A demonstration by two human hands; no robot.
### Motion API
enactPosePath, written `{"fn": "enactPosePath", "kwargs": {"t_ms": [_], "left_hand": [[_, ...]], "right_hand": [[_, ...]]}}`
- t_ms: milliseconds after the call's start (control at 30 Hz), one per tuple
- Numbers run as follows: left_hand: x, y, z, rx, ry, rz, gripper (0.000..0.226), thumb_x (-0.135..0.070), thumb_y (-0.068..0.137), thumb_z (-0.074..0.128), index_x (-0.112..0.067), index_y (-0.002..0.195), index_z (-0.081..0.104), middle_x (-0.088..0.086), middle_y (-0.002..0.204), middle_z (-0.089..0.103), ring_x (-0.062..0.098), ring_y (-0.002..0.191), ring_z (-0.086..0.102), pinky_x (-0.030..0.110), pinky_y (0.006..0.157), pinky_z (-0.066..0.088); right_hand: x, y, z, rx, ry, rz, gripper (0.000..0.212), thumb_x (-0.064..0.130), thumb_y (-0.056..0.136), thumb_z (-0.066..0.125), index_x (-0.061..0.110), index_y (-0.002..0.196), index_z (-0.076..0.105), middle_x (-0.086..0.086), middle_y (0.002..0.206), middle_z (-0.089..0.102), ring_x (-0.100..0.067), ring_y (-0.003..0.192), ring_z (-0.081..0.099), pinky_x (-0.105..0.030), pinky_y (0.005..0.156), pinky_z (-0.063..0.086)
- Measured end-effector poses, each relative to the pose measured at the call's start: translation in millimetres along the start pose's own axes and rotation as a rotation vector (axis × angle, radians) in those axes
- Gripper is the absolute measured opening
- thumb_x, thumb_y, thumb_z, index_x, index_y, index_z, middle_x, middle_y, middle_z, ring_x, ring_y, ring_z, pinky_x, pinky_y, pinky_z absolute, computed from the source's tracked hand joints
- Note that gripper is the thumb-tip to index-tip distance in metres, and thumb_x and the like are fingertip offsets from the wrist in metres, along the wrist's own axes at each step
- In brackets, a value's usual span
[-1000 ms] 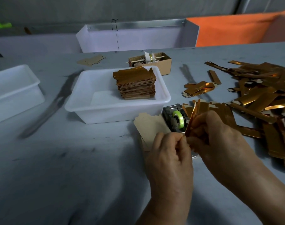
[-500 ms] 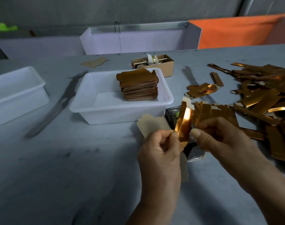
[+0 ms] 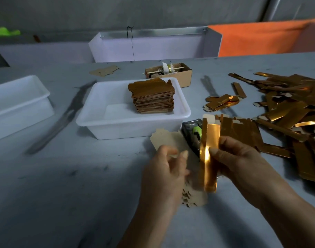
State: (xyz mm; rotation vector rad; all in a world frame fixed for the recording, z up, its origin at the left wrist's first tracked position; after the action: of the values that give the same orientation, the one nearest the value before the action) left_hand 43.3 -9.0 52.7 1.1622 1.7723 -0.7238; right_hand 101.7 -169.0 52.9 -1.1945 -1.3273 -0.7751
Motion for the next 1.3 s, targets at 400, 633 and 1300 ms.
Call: {"fn": "enactPosePath", "kwargs": {"t_ms": [400, 633, 1300], "left_hand": [[63, 38, 4, 0.075, 0.040, -0.302, 0.036, -0.045, 0.080, 0.072, -0.013, 0.081, 0.055, -0.003, 0.070, 0.061, 0.006, 0.058, 0.053, 0.016, 0.046, 0.037], [69, 45, -9, 0.061, -0.149, -0.380, 0.021, -0.021, 0.083, 0.074, -0.012, 0.068, 0.062, -0.002, 0.055, 0.063, -0.002, 0.035, 0.047, 0.015, 0.041, 0.039], [54, 44, -6, 0.040, -0.296, -0.373, 0.029, -0.032, 0.085, 0.071, -0.010, 0.067, 0.064, 0.006, 0.064, 0.071, 0.015, 0.056, 0.060, 0.025, 0.054, 0.046]], "right_hand": [[9, 60, -73, -0.537, -0.590, 0.051, 0.054, 0.032, 0.092, 0.055, 0.017, 0.141, 0.037, -0.015, 0.143, 0.036, -0.036, 0.126, 0.042, -0.049, 0.095, 0.043], [9, 39, -28, -0.434, -0.676, -0.212, 0.030, 0.031, 0.090, 0.057, 0.023, 0.120, 0.058, -0.005, 0.136, 0.042, -0.024, 0.115, 0.051, -0.031, 0.081, 0.047], [18, 4, 2, -0.323, -0.701, -0.376, 0.024, 0.028, 0.090, 0.056, 0.027, 0.113, 0.062, 0.009, 0.126, 0.051, -0.002, 0.098, 0.046, -0.002, 0.063, 0.032]]}}
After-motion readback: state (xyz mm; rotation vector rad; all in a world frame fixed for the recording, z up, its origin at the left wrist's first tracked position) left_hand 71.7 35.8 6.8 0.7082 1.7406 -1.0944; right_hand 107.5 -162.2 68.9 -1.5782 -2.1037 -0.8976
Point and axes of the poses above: each hand's wrist, its own y-axis towards the middle knuckle, its own z-axis out of the palm, x = y × z, the point moved 6 cm from there along y, towards the middle knuckle
